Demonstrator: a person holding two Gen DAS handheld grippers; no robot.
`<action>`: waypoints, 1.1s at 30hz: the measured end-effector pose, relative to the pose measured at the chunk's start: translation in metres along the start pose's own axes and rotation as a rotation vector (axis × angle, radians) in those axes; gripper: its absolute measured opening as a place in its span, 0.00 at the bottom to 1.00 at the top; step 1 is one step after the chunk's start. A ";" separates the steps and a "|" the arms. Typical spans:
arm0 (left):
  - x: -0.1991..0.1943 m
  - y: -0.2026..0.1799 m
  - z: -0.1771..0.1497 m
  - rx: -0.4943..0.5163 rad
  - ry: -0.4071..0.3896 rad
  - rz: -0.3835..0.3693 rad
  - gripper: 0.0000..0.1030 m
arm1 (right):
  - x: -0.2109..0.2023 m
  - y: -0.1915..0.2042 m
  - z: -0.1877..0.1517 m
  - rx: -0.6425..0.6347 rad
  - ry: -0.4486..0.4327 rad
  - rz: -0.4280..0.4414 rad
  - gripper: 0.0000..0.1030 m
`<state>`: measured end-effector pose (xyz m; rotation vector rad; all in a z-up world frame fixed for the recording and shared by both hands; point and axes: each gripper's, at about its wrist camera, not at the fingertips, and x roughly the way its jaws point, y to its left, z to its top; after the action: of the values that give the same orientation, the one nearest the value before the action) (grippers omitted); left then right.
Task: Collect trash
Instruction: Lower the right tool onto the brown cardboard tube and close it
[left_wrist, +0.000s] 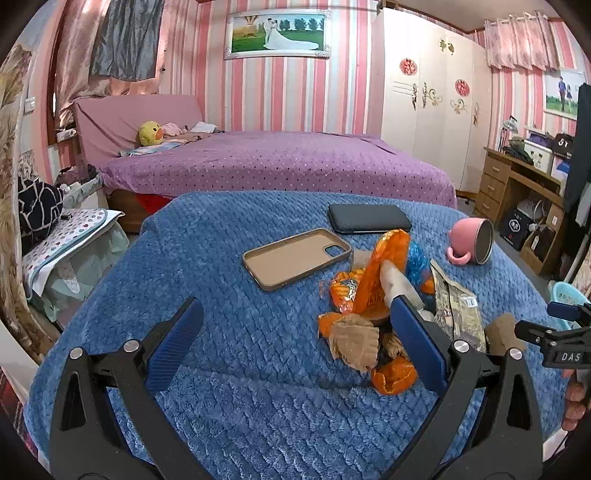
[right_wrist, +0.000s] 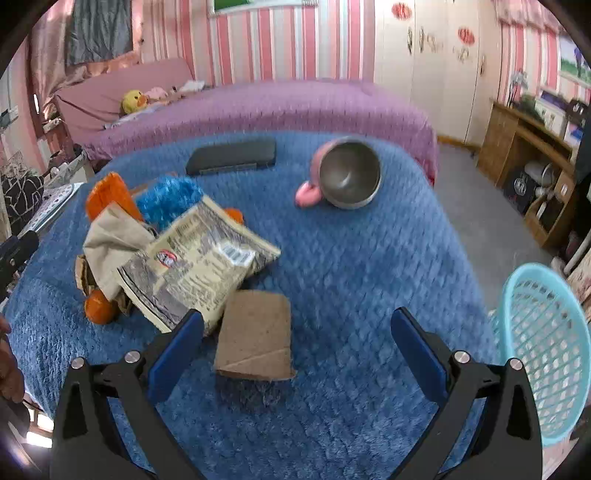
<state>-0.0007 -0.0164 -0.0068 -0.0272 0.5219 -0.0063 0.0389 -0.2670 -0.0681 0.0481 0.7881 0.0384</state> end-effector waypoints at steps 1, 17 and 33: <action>0.001 -0.001 0.000 0.000 0.003 -0.002 0.95 | 0.000 -0.001 0.001 0.008 -0.003 0.008 0.96; 0.018 -0.013 -0.011 0.019 0.087 -0.071 0.95 | 0.042 0.010 -0.007 -0.111 0.127 0.069 0.59; 0.044 -0.058 0.001 -0.009 0.127 -0.154 0.82 | -0.021 0.000 0.005 -0.099 -0.068 0.088 0.45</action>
<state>0.0375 -0.0749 -0.0263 -0.0760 0.6455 -0.1566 0.0275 -0.2683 -0.0499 -0.0099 0.7145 0.1586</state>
